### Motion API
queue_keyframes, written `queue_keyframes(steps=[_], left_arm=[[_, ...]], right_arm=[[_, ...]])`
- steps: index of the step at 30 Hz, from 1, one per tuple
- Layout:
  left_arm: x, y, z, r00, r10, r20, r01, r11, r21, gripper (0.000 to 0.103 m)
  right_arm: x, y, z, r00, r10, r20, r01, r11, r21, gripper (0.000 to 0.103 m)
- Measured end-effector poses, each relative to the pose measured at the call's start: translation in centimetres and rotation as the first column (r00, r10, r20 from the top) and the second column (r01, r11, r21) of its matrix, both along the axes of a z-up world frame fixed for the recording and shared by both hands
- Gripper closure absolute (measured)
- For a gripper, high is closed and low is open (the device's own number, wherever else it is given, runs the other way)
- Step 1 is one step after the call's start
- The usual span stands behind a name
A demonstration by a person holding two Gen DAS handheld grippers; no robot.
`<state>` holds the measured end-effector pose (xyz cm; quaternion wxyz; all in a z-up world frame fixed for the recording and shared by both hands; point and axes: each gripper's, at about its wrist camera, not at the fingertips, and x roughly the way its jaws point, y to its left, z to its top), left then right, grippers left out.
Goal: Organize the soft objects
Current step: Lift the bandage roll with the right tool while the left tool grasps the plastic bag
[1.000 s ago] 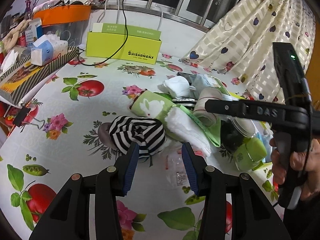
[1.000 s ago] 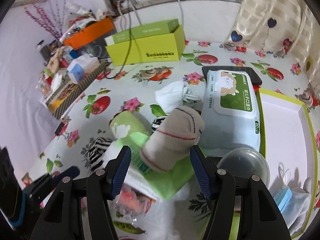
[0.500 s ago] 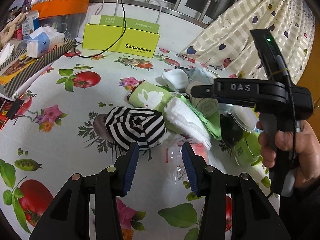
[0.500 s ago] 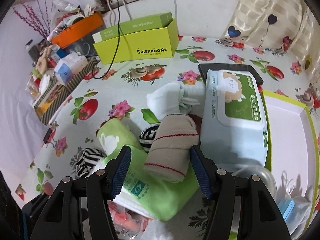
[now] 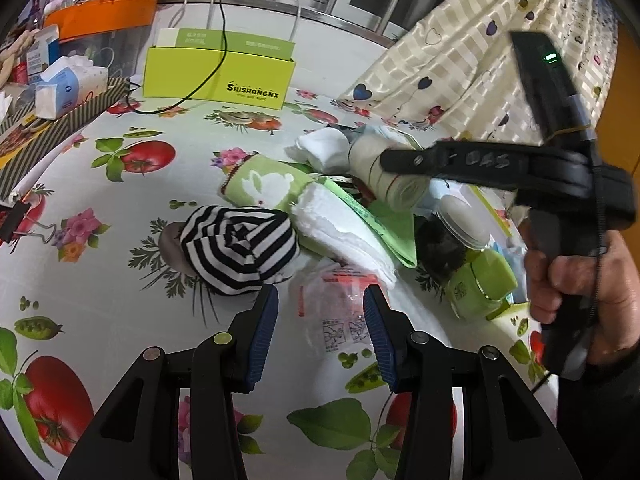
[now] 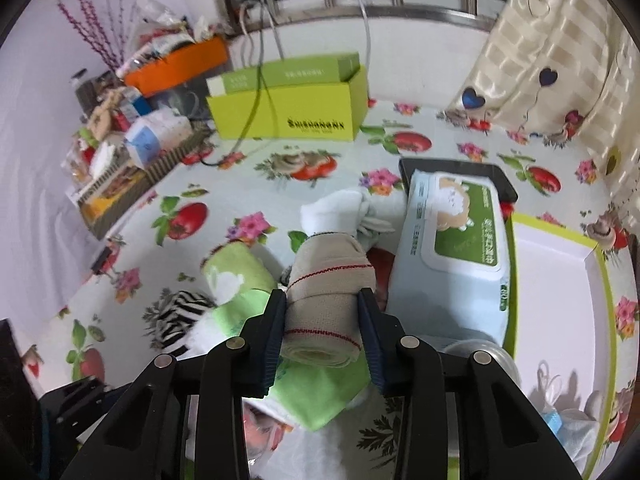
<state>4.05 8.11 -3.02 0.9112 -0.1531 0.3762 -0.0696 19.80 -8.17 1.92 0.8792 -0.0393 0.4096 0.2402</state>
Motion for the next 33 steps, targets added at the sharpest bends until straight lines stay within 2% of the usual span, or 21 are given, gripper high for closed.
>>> queue_keyframes(steps=[10,18,21,25,29,33], left_arm=[[1.6,-2.5,-0.6,0.998,-0.050,-0.030,0.052,0.996,0.077,0.057],[3.5,-4.3,-0.8,0.996,-0.081,-0.040,0.086,0.983,0.161,0.057],[3.9,-4.8,-1.3,0.995,-0.085,-0.055,0.093,0.981,0.171,0.052],[4.0,-5.5,-1.7,0.994,-0.085,-0.066,0.097,0.974,0.205,0.051],[4.1,-5.8,-2.0,0.993,-0.081,-0.087,0.097,0.974,0.206,0.052],[3.6,-6.0,-2.1,0.992,-0.083,-0.095,0.102,0.973,0.206,0.064]], right_arm=[[-4.2,-2.0,1.6,0.997,0.058,0.041,-0.060,0.996,0.068,0.068],[-5.1,-4.1,2.4,0.997,0.035,0.065,-0.041,0.995,0.095,0.068],[-5.2,-4.5,2.4,0.997,0.032,0.066,-0.038,0.994,0.100,0.068],[-5.4,-4.8,2.5,0.997,0.034,0.071,-0.042,0.994,0.105,0.068],[-5.8,-5.1,2.6,0.996,0.038,0.078,-0.046,0.993,0.112,0.068],[-6.3,-5.5,2.7,0.996,0.040,0.081,-0.049,0.992,0.117,0.068]])
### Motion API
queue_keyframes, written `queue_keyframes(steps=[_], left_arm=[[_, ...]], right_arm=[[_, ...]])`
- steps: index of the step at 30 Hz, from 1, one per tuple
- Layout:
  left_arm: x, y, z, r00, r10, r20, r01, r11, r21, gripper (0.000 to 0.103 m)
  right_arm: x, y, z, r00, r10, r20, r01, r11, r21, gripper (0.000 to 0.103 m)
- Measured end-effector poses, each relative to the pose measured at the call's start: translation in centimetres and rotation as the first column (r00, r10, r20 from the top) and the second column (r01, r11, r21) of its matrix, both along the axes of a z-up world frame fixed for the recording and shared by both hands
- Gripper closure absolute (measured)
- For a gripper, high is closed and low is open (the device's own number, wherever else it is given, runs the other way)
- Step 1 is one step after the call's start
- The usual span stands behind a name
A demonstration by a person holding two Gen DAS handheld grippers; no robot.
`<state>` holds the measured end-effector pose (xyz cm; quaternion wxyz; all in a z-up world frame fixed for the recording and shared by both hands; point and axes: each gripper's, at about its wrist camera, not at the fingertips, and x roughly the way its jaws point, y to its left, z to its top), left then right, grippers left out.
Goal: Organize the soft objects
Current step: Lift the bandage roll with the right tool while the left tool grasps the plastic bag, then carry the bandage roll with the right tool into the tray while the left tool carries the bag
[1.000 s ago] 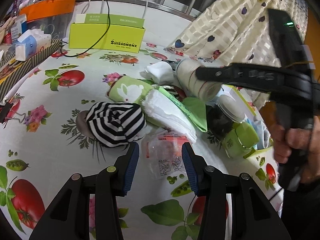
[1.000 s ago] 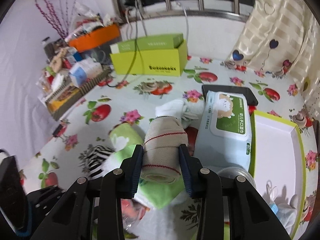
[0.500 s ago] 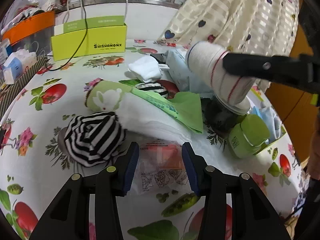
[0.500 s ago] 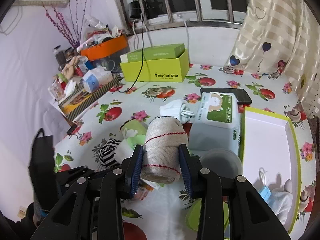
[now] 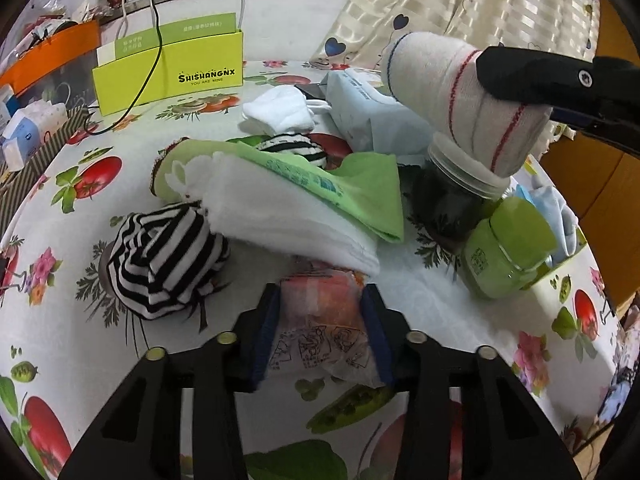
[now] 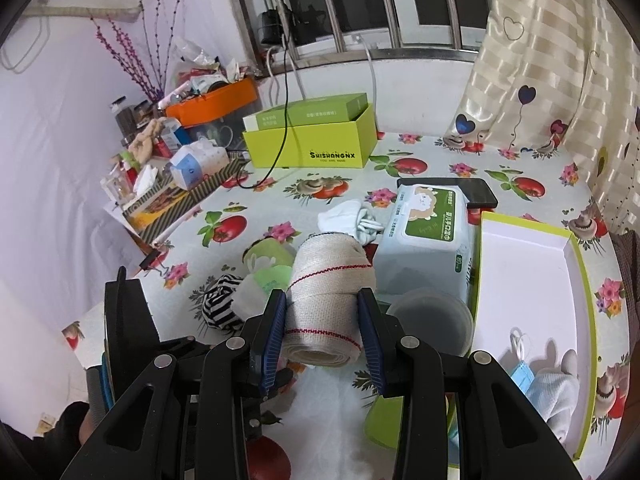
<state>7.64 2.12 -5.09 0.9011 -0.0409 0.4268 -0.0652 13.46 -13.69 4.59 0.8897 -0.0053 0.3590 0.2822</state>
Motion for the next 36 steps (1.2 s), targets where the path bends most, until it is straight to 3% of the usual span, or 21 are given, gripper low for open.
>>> queue_keyframes(steps=[9,18,36], left_arm=[[-2.1,1.0,0.9,1.000,0.026,0.010,-0.025,0.997,-0.078,0.067],[-4.0,1.6,3.1,0.995,0.068,0.068,-0.058,0.989,-0.139,0.067],[-4.5,0.8,5.9,0.989,0.076,0.126,-0.059,0.989,-0.132,0.067]], right_arm=[[-1.7,-1.1,0.1,1.000,0.007,0.005,-0.007,1.000,0.023,0.068],[-3.1,-2.3,0.2,1.000,0.012,0.008,-0.012,0.999,0.045,0.068],[-4.3,-3.5,0.4,1.000,0.017,0.023,-0.019,0.997,0.072,0.068]])
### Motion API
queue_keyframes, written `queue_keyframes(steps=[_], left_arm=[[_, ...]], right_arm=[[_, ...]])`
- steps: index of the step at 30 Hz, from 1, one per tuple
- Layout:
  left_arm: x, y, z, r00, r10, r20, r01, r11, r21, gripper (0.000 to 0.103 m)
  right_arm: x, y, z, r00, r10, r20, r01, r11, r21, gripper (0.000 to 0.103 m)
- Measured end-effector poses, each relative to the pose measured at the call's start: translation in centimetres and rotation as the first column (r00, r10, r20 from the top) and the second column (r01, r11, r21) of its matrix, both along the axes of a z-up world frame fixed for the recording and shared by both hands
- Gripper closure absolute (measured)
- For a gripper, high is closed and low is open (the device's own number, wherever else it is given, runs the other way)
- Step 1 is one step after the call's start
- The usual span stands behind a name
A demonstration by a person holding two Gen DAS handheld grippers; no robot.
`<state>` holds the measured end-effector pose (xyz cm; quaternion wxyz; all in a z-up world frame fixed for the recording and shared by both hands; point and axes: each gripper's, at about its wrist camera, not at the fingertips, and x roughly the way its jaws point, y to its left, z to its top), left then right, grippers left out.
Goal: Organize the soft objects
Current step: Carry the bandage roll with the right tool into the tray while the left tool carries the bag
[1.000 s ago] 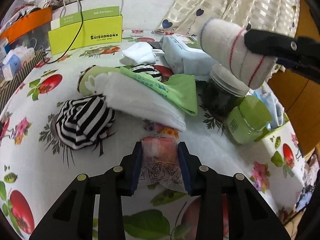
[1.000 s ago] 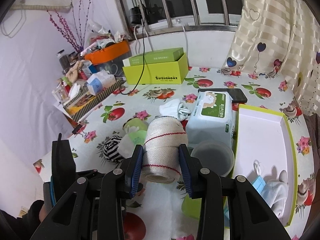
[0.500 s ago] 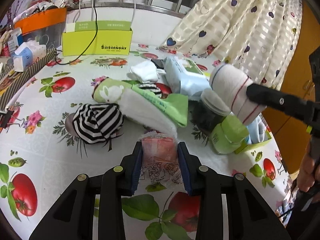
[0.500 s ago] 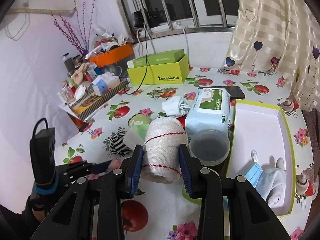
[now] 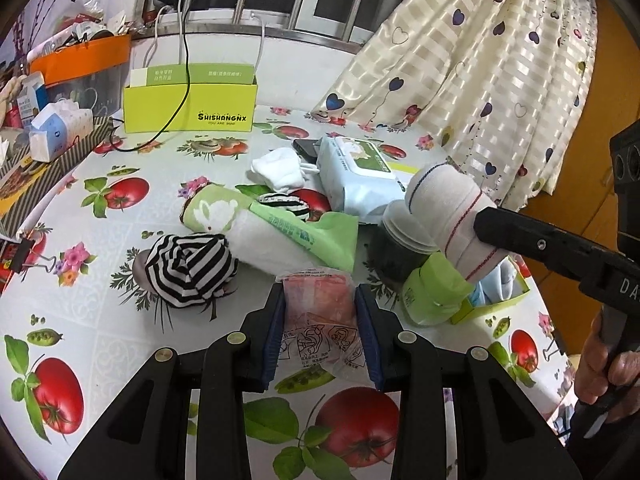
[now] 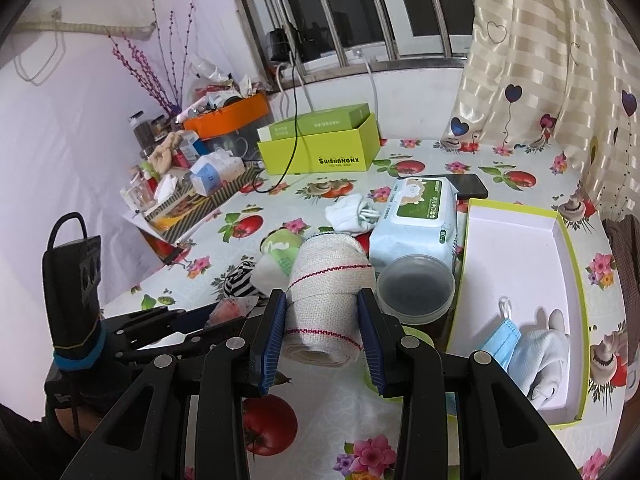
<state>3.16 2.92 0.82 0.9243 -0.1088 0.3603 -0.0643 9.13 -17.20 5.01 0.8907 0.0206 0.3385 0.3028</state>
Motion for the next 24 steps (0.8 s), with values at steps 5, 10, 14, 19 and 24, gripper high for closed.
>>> queue_keyframes(steps=[5,10,14,19,24], left_arm=[[0.2,-0.5,0.6,1.000,-0.005,0.012,0.004,1.000,0.008,0.067],[0.4,-1.1,0.9,1.000,-0.012,0.019,0.012,1.000,0.016,0.067],[0.6,-1.5,1.2,1.000,-0.016,0.021,0.016,1.000,0.020,0.067],[0.9,-2.1,1.6,0.999,-0.026,0.028,0.025,0.999,0.030,0.067],[1.3,-3.1,2.3,0.998,-0.042,0.041,0.041,0.998,0.038,0.067]], right_arm=[[-0.2,-0.4,0.1,1.000,-0.005,0.003,0.005,1.000,0.009,0.068],[-0.1,-1.0,0.1,1.000,-0.011,0.005,0.011,1.000,0.017,0.068],[0.0,-1.6,0.1,1.000,-0.018,0.006,0.018,1.000,0.024,0.068],[0.1,-2.9,0.2,0.999,-0.038,0.010,0.038,0.999,0.038,0.068],[0.2,-5.0,0.4,0.997,-0.080,0.018,0.079,0.995,0.054,0.068]])
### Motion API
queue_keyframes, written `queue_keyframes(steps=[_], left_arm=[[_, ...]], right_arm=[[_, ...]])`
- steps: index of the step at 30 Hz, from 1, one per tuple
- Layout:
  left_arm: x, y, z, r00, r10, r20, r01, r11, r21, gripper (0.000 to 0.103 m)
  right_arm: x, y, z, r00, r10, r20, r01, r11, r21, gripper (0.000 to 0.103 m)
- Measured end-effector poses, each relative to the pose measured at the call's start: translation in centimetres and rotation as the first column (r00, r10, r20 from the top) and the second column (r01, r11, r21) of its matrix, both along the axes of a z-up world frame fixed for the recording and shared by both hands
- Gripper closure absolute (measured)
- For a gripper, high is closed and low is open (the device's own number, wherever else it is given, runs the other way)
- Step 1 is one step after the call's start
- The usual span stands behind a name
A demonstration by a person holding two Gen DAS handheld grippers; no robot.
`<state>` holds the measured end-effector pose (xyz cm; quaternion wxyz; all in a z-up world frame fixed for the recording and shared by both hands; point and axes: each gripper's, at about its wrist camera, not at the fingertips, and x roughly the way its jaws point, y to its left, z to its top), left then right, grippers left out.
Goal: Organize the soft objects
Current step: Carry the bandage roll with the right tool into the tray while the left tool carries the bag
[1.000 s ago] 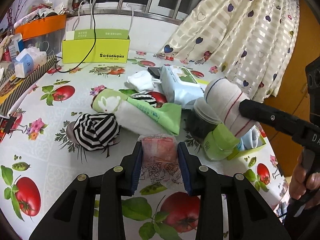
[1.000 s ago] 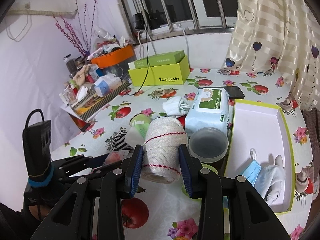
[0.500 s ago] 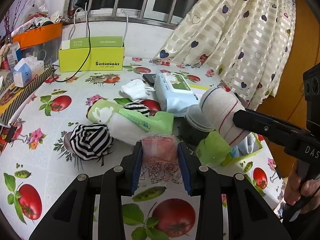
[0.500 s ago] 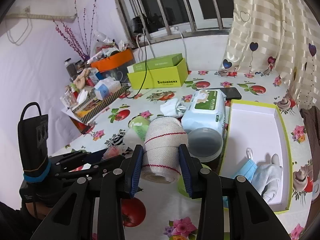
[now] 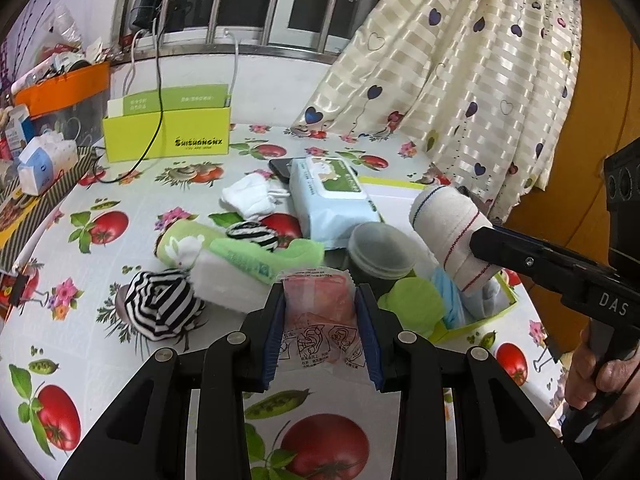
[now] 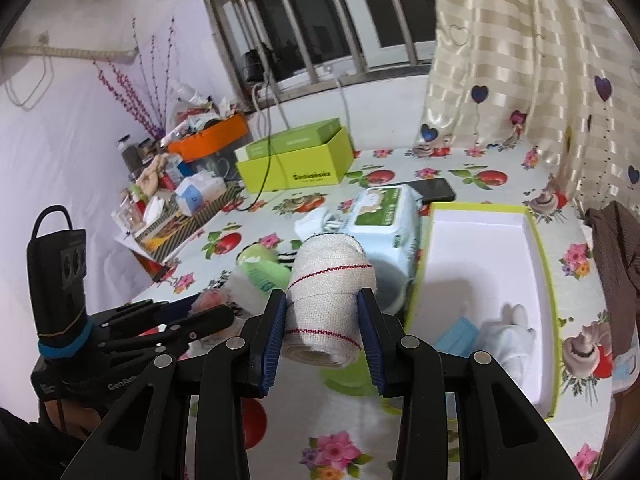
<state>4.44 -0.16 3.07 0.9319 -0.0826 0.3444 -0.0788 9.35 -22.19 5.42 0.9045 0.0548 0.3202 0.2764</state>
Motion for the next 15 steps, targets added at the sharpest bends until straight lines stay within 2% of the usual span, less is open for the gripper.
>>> queue_keyframes(steps=[15], left_arm=[[1.8,-4.1,2.5,0.996,-0.075,0.048,0.074,0.997,0.026,0.067]], right_arm=[[1.6,-9.1,0.1,0.981,-0.195,0.015,0.194,0.980,0.046,0.068]])
